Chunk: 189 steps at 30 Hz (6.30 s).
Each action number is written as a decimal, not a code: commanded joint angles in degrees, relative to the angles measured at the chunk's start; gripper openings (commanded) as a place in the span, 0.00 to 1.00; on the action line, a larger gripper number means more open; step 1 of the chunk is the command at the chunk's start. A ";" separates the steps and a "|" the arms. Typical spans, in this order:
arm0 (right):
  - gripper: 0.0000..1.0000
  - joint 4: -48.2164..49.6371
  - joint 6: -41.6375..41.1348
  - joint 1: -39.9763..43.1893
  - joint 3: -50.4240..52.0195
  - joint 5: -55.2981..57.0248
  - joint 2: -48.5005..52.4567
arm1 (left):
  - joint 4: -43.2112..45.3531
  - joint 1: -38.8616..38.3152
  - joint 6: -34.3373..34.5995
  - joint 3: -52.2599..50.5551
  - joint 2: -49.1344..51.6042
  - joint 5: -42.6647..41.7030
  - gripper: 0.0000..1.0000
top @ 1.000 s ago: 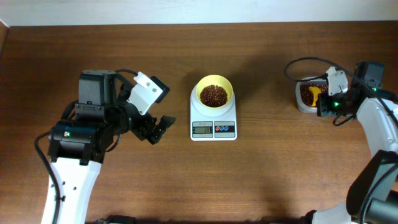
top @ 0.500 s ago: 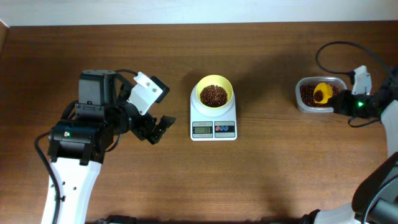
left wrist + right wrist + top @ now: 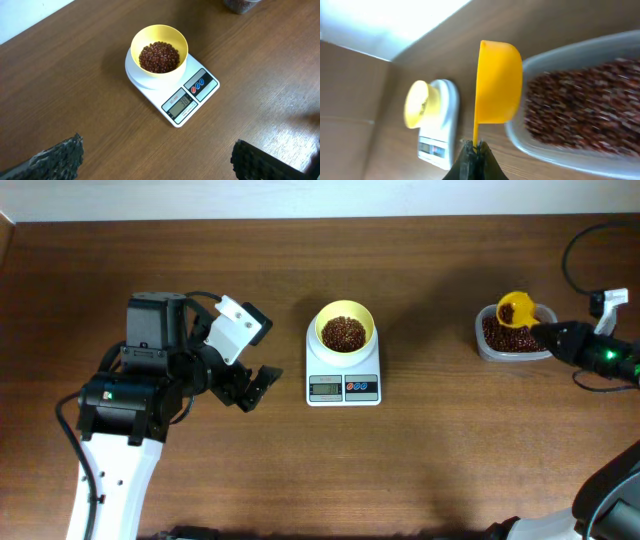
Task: Scoop item into bowl and weigh 50g on scale
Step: 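Lift the filled scoop and carry it over the yellow bowl, then tilt the scoop with the right gripper to pour beans into the bowl, then return the scoop to the tub and dip it into the beans, then lift the scoop and carry it over the yellow bowl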
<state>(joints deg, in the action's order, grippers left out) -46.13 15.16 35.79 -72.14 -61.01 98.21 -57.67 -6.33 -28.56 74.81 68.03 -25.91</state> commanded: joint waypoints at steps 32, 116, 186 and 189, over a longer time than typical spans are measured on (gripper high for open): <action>0.04 21.51 5.64 -39.32 -0.66 0.48 -0.35 | 0.09 0.22 -0.92 1.01 -0.24 0.24 0.99; 0.04 7.61 12.74 -16.22 -9.20 37.59 -3.37 | 0.09 0.22 -0.92 1.01 -0.24 0.24 0.99; 0.04 1.33 7.04 -34.95 -7.17 2.62 4.28 | 0.07 0.22 -0.92 1.01 -0.22 0.24 0.99; 0.04 3.87 7.06 -38.29 -7.17 2.82 4.26 | 0.07 0.22 -0.92 1.01 -0.22 0.24 0.99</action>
<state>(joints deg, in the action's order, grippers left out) -43.62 22.26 -0.40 -79.59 -59.00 102.39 -57.67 -6.33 -28.73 74.81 68.03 -25.91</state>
